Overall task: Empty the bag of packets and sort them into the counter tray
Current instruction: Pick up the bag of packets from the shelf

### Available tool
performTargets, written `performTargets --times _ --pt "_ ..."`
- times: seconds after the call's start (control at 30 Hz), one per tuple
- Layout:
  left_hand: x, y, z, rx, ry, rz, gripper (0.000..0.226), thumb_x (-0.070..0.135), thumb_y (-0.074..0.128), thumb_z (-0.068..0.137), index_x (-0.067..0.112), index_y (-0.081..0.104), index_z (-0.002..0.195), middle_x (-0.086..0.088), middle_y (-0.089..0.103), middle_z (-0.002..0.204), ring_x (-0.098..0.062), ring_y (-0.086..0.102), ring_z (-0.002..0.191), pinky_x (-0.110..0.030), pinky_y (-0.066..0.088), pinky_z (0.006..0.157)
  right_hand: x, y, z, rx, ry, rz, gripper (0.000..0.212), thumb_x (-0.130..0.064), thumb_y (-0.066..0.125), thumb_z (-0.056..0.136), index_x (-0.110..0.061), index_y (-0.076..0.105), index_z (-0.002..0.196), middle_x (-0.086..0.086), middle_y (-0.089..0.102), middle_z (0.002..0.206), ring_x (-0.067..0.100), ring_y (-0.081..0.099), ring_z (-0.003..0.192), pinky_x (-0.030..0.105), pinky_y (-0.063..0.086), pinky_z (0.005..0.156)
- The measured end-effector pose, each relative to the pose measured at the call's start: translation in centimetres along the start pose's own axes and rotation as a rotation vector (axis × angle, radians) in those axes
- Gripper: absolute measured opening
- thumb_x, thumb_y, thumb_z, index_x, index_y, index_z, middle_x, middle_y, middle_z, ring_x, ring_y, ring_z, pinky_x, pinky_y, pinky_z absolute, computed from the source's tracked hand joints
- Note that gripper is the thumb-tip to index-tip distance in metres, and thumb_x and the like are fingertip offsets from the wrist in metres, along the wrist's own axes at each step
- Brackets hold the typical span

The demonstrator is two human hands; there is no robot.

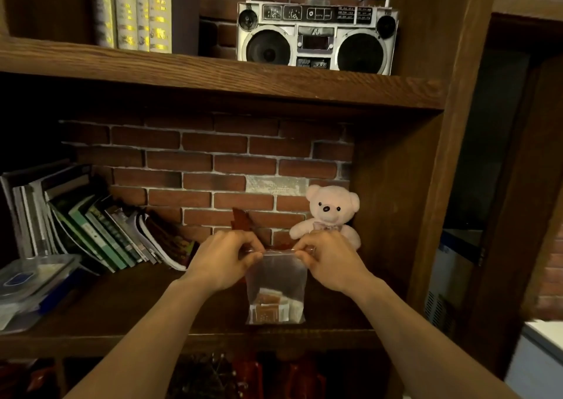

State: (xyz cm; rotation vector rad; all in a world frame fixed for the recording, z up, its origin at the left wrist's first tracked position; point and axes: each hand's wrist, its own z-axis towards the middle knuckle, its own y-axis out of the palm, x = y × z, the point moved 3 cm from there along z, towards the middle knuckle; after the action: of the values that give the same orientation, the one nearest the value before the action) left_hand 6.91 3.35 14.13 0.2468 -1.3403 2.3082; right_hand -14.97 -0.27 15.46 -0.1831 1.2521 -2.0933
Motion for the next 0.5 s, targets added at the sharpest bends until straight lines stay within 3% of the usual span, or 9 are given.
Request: performTargets --times 0.17,0.27,0.37,0.5 --pt "-1.4 1.0 -0.9 -0.043 -0.003 -0.041 0.004 0.039 0.069 0.089 0.041 0.069 0.092 0.024 0.069 0.087 0.001 0.064 0.086 -0.037 0.057 0.083 -1.2 1.3 -1.1 -0.060 0.061 -0.014 0.011 -0.030 0.066 0.094 -0.030 0.076 0.099 -0.013 0.075 0.095 0.008 0.067 0.082 0.042 0.059 0.079" --pt "-1.7 1.8 -1.6 -0.071 -0.015 -0.066 0.003 0.038 0.070 0.089 0.041 0.070 0.090 0.022 0.069 0.086 0.001 0.063 0.084 -0.036 0.056 0.082 -1.5 1.8 -2.2 -0.117 0.103 -0.052 0.012 -0.031 0.064 0.096 -0.028 0.075 0.100 -0.017 0.064 0.079 0.013 0.064 0.085 0.042 0.055 0.087" --pt "-1.4 2.9 -2.4 -0.111 -0.015 -0.089 0.004 0.036 0.070 0.089 0.040 0.070 0.091 0.022 0.069 0.086 0.001 0.063 0.085 -0.035 0.056 0.082 -1.5 1.9 -3.7 -0.133 0.134 -0.064 0.012 -0.031 0.065 0.095 -0.029 0.075 0.101 -0.011 0.070 0.089 0.010 0.062 0.078 0.042 0.058 0.075" --pt "0.5 3.9 -2.8 -0.139 0.006 -0.084 0.005 0.038 0.069 0.089 0.043 0.069 0.091 0.022 0.069 0.090 0.001 0.063 0.088 -0.035 0.056 0.081 -0.8 0.4 -5.9 -0.132 0.196 -0.062 0.013 -0.031 0.066 0.093 -0.031 0.076 0.102 -0.009 0.074 0.097 0.011 0.067 0.083 0.038 0.059 0.073"
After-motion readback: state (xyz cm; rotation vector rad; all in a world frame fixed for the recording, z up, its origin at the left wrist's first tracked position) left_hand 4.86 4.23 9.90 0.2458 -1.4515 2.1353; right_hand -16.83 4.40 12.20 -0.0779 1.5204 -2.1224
